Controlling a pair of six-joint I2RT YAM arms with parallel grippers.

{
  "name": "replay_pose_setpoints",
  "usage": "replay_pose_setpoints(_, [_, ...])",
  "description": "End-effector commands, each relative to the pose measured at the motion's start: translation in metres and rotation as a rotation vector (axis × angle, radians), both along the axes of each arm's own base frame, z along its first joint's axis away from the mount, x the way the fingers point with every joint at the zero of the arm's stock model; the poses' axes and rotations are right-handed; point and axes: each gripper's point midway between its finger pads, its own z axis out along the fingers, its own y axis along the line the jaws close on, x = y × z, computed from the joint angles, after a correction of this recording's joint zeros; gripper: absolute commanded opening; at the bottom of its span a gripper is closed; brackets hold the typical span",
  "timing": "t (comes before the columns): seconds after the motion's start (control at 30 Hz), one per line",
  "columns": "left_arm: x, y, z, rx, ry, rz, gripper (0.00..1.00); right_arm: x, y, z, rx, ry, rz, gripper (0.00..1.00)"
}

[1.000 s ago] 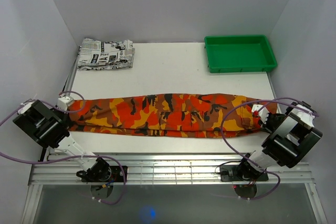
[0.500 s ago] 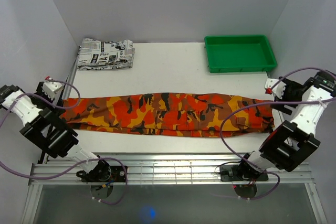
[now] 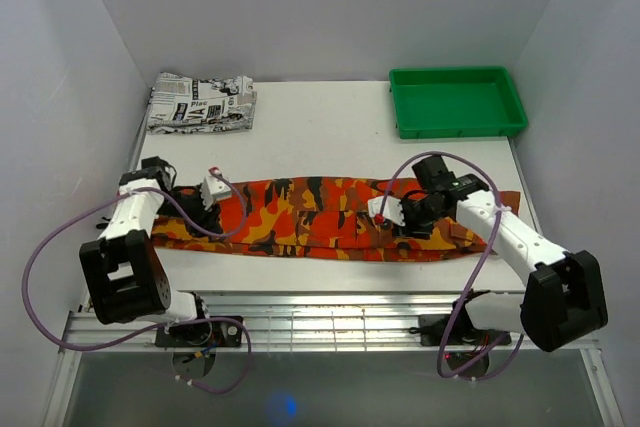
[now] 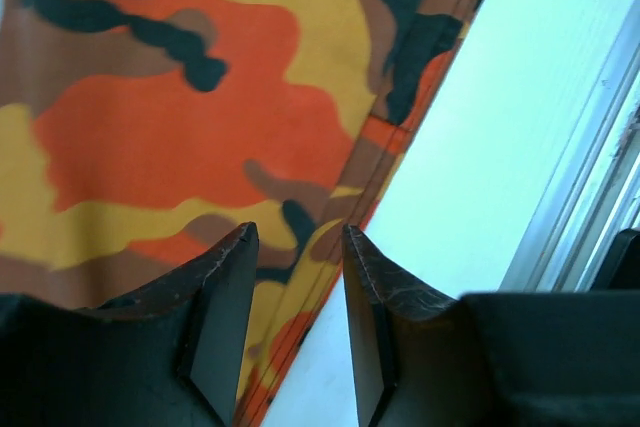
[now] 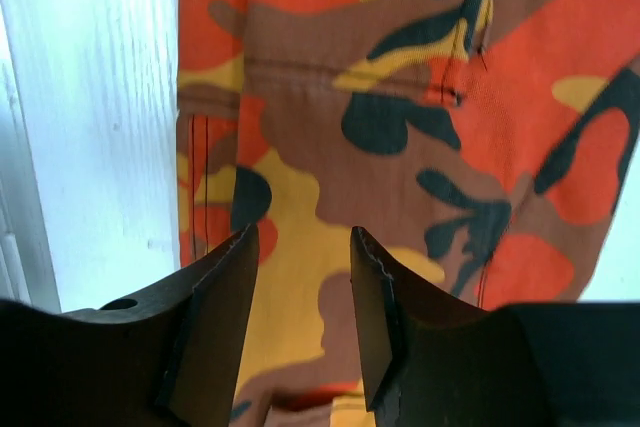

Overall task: Fold and stack the trousers
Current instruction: Fold the trousers

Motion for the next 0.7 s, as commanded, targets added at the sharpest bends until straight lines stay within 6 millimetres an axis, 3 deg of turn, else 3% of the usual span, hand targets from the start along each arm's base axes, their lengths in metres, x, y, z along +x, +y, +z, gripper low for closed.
replay_pose_setpoints(0.0, [-0.003,-0.017,-0.021,0.043,0.035,0.009,0.49,0.009,0.027,-0.011,-0.006,-0.01,-0.111,0.47])
replay_pose_setpoints(0.17, [-0.01,-0.025,-0.045,0.099,0.019,-0.008,0.52,0.011,0.046,-0.039,-0.062,-0.077,-0.098,0.47])
replay_pose_setpoints(0.3, [-0.012,-0.023,-0.056,0.157,-0.011,-0.005,0.61,0.011,0.05,-0.054,-0.09,-0.091,-0.116,0.51])
replay_pose_setpoints(0.67, [0.003,-0.019,-0.061,0.186,-0.067,0.018,0.58,0.024,0.053,-0.063,-0.124,-0.176,-0.153,0.52])
